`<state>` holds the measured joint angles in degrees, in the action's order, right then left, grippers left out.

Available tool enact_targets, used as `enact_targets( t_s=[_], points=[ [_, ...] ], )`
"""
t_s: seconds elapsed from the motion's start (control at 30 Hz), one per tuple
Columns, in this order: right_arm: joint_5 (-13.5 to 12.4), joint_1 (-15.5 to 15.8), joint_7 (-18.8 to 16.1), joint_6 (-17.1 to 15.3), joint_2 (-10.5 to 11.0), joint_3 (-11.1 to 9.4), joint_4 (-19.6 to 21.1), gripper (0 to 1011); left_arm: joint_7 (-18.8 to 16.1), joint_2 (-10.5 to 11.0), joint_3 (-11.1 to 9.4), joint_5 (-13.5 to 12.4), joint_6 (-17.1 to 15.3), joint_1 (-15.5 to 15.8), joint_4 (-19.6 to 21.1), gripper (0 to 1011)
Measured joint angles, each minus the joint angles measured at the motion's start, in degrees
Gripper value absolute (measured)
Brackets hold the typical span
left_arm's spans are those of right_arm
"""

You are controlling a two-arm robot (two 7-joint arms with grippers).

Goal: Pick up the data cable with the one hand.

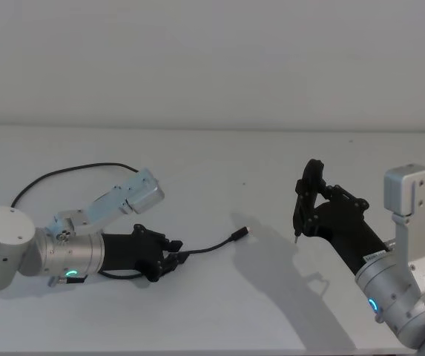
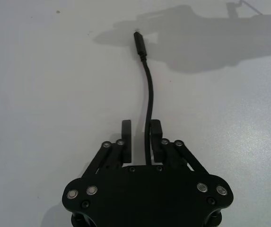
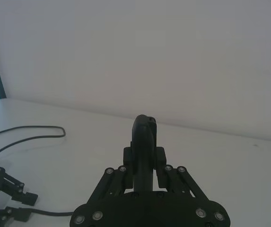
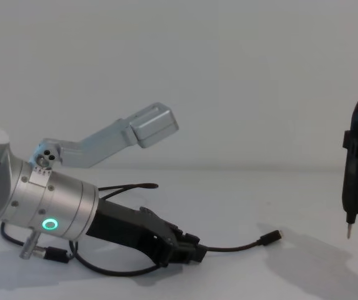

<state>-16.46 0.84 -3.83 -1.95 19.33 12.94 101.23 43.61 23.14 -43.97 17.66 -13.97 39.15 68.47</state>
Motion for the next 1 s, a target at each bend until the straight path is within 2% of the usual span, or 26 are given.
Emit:
enact_targets(
  t_s=[0.03, 0.1, 0.23, 0.3, 0.5, 1.0],
  points=[
    [0.0, 0.0, 0.0, 0.0, 0.0, 0.0, 0.0, 275, 0.0, 0.0, 0.0, 0.0, 0.0, 0.0, 0.0, 257],
    [0.0, 0.0, 0.0, 0.0, 0.0, 0.0, 0.0, 275, 0.0, 0.0, 0.0, 0.0, 0.0, 0.0, 0.0, 161],
    [0.0, 0.0, 0.0, 0.0, 0.0, 0.0, 0.0, 274, 0.0, 0.0, 0.0, 0.0, 0.0, 0.0, 0.0, 59],
    [0.0, 0.0, 0.0, 0.0, 0.0, 0.0, 0.0, 275, 0.0, 0.0, 0.0, 0.0, 0.0, 0.0, 0.0, 41],
    [0.0, 0.0, 0.0, 0.0, 0.0, 0.0, 0.0, 274, 0.1, 0.2, 0.1, 0.1, 0.8, -0.2, 0.2, 41],
    [-0.6, -0.9, -1.7, 2.0, -0.4, -1.0, 2.6, 274, 2.6, 2.7, 2.2, 2.8, 7.9, -2.0, 4.7, 40]
  ],
)
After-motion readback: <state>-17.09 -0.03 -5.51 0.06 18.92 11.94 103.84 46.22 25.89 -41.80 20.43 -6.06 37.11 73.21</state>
